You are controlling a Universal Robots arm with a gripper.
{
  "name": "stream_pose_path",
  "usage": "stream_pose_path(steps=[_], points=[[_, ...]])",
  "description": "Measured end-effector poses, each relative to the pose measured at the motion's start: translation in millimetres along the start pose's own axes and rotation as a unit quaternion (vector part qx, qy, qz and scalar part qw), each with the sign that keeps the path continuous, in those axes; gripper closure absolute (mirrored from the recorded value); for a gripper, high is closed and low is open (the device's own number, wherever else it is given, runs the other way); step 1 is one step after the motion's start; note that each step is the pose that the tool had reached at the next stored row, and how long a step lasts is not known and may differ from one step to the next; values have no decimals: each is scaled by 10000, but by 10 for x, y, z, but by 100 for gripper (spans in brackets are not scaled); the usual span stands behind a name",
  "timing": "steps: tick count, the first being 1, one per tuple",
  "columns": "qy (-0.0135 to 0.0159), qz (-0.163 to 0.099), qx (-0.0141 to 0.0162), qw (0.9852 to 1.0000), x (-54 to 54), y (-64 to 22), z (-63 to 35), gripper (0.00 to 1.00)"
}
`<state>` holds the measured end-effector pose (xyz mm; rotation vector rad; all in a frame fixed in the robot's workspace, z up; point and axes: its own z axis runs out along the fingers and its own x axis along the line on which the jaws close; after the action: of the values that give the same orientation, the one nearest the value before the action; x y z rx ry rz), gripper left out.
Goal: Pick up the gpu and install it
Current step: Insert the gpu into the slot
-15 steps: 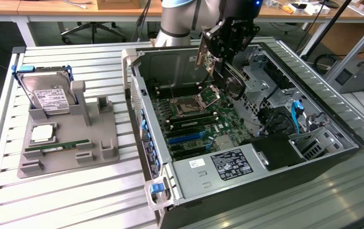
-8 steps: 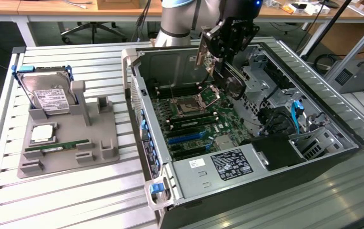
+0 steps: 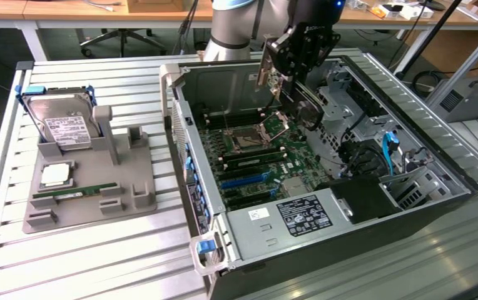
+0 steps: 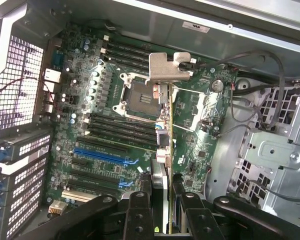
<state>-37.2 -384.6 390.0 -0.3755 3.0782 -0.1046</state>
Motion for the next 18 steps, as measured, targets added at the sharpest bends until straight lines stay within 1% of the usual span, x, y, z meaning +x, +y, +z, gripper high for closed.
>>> stream_pose_path(steps=[18], points=[[-12,-176,-5,9998,0,0,0,73]])
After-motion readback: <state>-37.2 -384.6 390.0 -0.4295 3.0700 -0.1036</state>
